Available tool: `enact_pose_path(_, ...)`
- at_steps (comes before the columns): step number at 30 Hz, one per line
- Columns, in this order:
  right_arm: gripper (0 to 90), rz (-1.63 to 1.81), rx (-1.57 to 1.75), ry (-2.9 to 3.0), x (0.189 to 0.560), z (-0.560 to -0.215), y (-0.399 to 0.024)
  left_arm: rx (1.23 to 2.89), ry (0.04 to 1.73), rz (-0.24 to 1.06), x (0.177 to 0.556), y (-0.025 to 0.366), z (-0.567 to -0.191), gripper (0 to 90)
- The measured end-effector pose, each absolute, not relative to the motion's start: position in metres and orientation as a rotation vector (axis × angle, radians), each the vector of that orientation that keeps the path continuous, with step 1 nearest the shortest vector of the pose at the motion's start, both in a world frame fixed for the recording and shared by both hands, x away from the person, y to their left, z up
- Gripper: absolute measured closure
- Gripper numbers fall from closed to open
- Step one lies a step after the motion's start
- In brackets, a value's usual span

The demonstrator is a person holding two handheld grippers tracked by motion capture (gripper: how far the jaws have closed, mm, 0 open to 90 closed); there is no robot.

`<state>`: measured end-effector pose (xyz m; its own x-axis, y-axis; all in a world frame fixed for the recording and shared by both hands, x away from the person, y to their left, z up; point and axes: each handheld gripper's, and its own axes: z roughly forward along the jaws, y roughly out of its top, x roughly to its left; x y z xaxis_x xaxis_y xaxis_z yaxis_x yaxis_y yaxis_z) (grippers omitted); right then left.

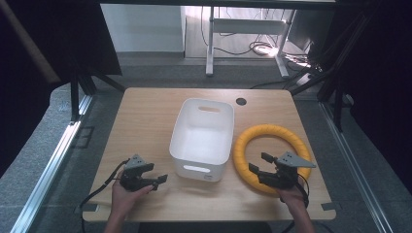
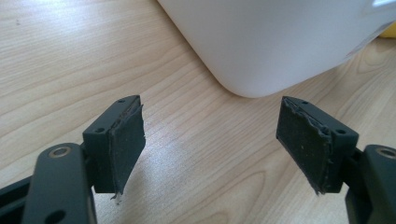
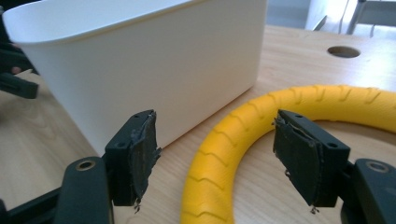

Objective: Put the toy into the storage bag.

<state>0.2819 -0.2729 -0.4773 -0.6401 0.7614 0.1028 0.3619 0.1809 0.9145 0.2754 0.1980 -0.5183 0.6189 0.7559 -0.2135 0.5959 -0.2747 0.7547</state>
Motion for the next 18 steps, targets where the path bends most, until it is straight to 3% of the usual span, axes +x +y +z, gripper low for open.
enact_pose_path(18, 30.8, 1.411, 1.046, 2.164, 0.2868, -0.4821, -0.2739, 1.997, 1.064, 0.226, 0.2732, 0.1935, -0.5217, 23.6)
